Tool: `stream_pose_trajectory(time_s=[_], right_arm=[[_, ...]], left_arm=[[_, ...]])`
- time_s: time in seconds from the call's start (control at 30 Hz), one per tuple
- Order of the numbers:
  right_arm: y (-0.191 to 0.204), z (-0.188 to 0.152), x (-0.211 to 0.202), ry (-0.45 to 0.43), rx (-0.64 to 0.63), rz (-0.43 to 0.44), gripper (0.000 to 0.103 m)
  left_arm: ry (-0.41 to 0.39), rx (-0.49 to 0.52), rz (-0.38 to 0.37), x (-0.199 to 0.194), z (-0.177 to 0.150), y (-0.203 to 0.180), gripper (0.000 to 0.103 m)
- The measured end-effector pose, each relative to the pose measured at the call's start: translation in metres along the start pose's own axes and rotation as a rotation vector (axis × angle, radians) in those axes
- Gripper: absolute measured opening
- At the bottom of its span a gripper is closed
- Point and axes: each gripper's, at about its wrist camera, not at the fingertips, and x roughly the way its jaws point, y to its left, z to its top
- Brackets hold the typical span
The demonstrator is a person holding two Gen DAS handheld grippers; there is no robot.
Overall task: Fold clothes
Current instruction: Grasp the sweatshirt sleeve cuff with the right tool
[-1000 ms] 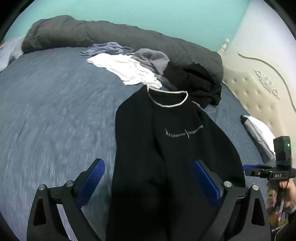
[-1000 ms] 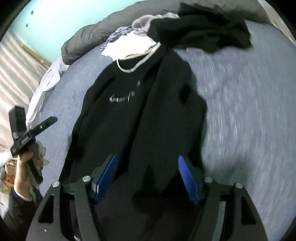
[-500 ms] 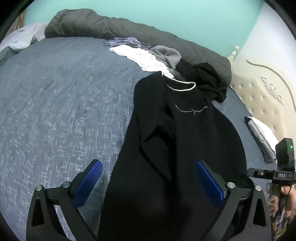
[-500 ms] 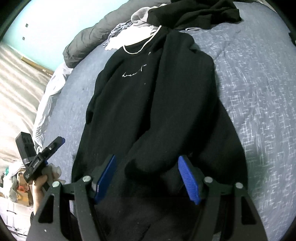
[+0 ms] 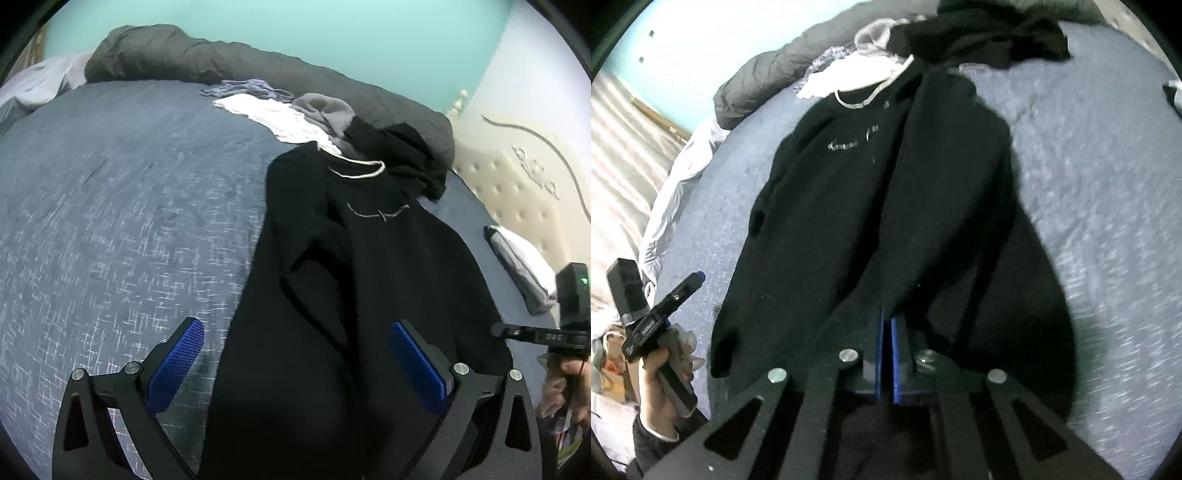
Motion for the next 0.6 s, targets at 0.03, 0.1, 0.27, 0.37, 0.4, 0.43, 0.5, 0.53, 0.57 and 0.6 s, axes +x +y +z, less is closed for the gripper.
stream_pose_trajectory(time_s=[0.03, 0.1, 0.27, 0.37, 0.4, 0.43, 0.5, 0.53, 0.57, 0.6], right_arm=[[-0.004, 0.002, -0.007, -0.014, -0.001, -0.011, 0.003], [-0.014, 0.008, -0.023, -0.044, 0.004, -0.035, 0.002], [-0.049, 0.025, -0.059, -0.093, 0.024, -0.117, 0.002], [-0.077, 0.036, -0.081, -0.117, 0.041, -0.187, 0.002], [-0.085, 0.038, -0.087, -0.123, 0.049, -0.209, 0.002], [-0.093, 0.041, -0.092, -0.128, 0.059, -0.230, 0.002], [-0.113, 0.048, -0.101, -0.138, 0.079, -0.279, 0.002], [-0.123, 0.052, -0.105, -0.142, 0.087, -0.305, 0.002], [-0.130, 0.056, -0.107, -0.143, 0.094, -0.323, 0.002], [-0.137, 0.058, -0.108, -0.144, 0.101, -0.338, 0.002]], left_arm=[[-0.002, -0.010, 0.003, 0.000, 0.000, 0.003, 0.103], [-0.005, -0.025, 0.009, 0.000, -0.001, 0.008, 0.103], [-0.010, -0.055, -0.005, -0.001, -0.001, 0.015, 0.103], [-0.013, -0.065, 0.000, -0.002, -0.002, 0.018, 0.103], [-0.008, -0.072, 0.000, -0.001, -0.003, 0.019, 0.103], [-0.005, -0.076, -0.001, 0.000, -0.003, 0.020, 0.103], [-0.001, -0.079, -0.001, 0.002, -0.003, 0.020, 0.103], [-0.001, -0.073, 0.000, 0.002, -0.002, 0.019, 0.103], [0.000, -0.068, 0.001, 0.002, -0.002, 0.018, 0.103], [-0.002, -0.064, 0.002, 0.002, -0.002, 0.018, 0.103]])
